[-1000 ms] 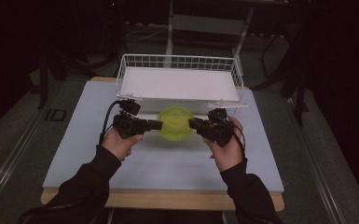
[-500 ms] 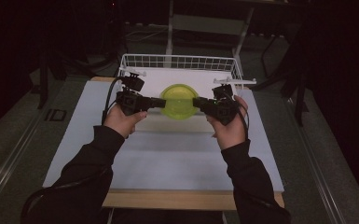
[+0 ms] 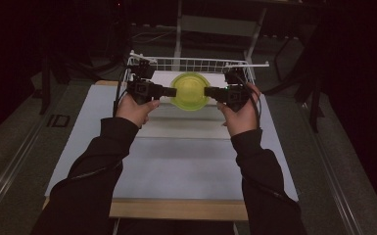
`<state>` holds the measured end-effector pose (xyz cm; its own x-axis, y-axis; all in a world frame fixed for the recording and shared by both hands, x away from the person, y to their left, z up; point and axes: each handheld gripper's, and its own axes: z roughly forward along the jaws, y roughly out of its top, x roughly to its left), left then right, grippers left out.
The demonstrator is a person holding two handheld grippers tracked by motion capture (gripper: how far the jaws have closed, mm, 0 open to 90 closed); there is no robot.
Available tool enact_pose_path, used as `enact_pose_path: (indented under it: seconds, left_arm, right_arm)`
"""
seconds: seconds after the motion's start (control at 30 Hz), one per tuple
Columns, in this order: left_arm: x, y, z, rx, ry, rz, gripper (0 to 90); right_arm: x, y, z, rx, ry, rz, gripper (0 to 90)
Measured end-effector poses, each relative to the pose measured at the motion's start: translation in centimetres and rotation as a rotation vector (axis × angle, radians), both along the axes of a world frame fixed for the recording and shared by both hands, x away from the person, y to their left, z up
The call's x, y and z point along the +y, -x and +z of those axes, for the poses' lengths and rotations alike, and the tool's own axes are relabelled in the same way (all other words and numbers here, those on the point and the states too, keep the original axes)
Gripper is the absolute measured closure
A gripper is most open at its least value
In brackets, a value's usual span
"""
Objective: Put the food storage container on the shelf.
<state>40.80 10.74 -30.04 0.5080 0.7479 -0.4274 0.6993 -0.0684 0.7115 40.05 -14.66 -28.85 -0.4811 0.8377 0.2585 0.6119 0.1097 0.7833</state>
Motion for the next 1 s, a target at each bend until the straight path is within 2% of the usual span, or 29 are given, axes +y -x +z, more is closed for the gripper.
enact_pose_path:
  seconds: [0.2, 0.23, 0.43, 0.6, 0.63, 0.67, 0.77, 0.93, 1.0]
  left_arm:
    - [0.0, -0.9, -0.5, 0.022, 0.017, 0.016, 80.4]
    - [0.1, -1.1, -0.6, 0.036, 0.028, 0.013, 80.4]
    - [-0.1, -1.7, -0.8, 0.046, 0.011, 0.025, 79.7]
    - [-0.1, -2.2, -0.9, 0.048, 0.023, 0.035, 73.6]
    - [-0.2, -2.4, -1.0, 0.045, 0.029, 0.032, 73.6]
    - [-0.3, -2.4, -1.1, 0.042, 0.023, 0.031, 70.4]
    - [-0.2, -2.6, -1.4, 0.039, 0.037, 0.038, 69.1]
    - [-0.1, -3.3, -1.8, 0.026, 0.032, 0.074, 60.7]
    - [-0.1, -3.4, -1.9, 0.015, 0.052, 0.081, 55.4]
  right_arm:
    - [-0.1, -1.0, 0.0, 0.045, -0.009, -0.006, 79.4]
    - [-0.2, -1.3, 0.0, 0.061, -0.025, -0.003, 79.5]
    - [-0.2, -2.7, -0.4, 0.128, -0.031, -0.007, 79.4]
    - [-0.2, -3.2, -0.2, 0.142, -0.045, -0.005, 79.5]
    - [-0.3, -3.4, -0.2, 0.151, -0.060, 0.002, 79.5]
    - [-0.3, -3.6, -0.1, 0.141, -0.061, -0.007, 79.5]
    - [-0.2, -4.0, -0.1, 0.145, -0.053, -0.005, 78.6]
    - [0.0, -4.6, 0.1, 0.129, -0.062, -0.011, 71.6]
    - [-0.1, -4.8, 0.1, 0.132, -0.069, -0.022, 68.9]
